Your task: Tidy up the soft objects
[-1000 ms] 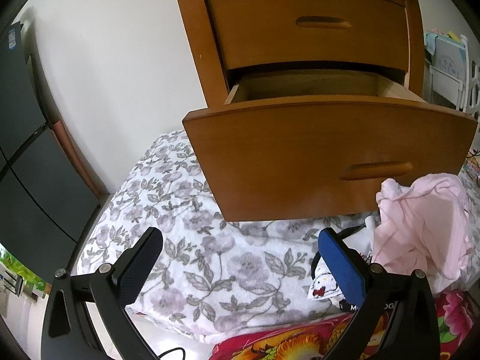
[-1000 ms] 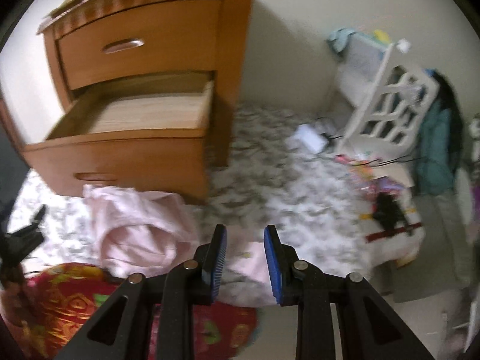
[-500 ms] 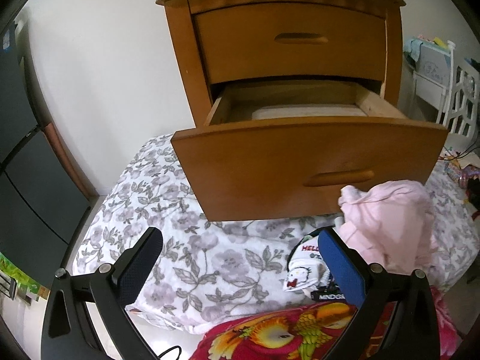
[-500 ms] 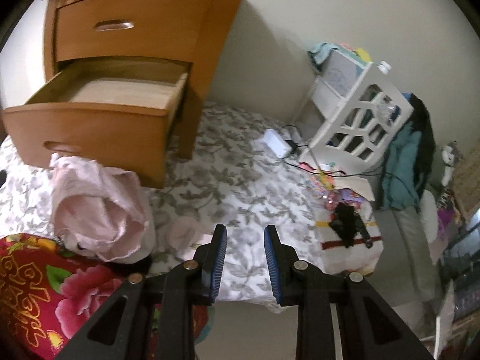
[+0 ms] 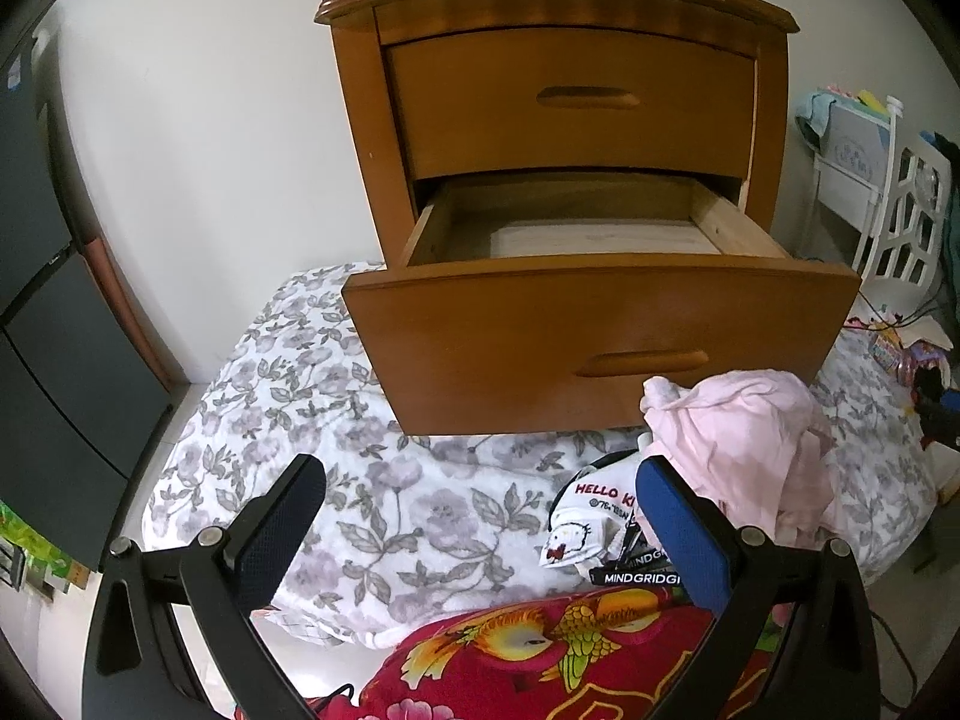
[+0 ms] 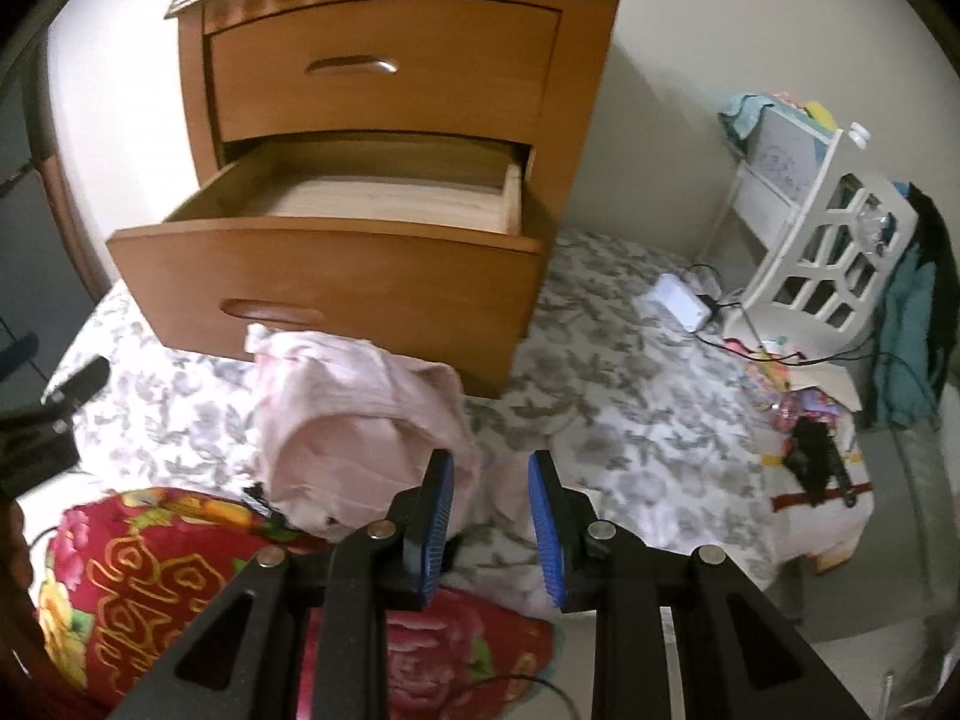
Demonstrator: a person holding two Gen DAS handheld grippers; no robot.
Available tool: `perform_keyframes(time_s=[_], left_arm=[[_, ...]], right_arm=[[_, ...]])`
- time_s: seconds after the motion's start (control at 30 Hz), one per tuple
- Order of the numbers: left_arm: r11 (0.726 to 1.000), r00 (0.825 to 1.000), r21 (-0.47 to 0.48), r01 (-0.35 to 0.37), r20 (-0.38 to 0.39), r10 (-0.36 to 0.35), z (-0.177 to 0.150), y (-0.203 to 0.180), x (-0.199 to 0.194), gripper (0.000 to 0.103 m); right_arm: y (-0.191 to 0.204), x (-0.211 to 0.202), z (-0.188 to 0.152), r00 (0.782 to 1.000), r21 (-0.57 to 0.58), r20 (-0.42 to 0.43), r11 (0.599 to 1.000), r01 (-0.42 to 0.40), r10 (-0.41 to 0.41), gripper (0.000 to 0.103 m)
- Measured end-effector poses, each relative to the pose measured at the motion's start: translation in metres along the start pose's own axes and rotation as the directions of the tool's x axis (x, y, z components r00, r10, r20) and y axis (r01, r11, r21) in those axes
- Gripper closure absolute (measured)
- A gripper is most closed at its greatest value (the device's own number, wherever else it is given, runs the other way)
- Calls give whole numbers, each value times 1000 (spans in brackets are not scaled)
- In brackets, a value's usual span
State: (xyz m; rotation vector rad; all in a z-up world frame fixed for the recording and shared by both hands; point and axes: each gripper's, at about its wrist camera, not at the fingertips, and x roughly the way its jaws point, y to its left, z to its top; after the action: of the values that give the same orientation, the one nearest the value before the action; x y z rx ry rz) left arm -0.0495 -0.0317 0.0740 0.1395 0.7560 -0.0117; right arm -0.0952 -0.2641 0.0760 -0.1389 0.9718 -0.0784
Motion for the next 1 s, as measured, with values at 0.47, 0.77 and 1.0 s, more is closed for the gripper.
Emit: perform_keyframes(time_s=[0.47,0.77,1.0], left_arm=[[1000,999,-15,-27,-19,26,-1,3,-7,0],[999,999,-29,-38,-28,38,-3,8,-6,0],[999,1000,-42,-15,-28,14,-3,12,-4,0]], right_arm=[[30,-6,13,993,47,38,992,-115,113,40],[39,-5,15,987,68,38,985,-158,156,5],[32,-3,14,990,93,40,986,-138,135,0]])
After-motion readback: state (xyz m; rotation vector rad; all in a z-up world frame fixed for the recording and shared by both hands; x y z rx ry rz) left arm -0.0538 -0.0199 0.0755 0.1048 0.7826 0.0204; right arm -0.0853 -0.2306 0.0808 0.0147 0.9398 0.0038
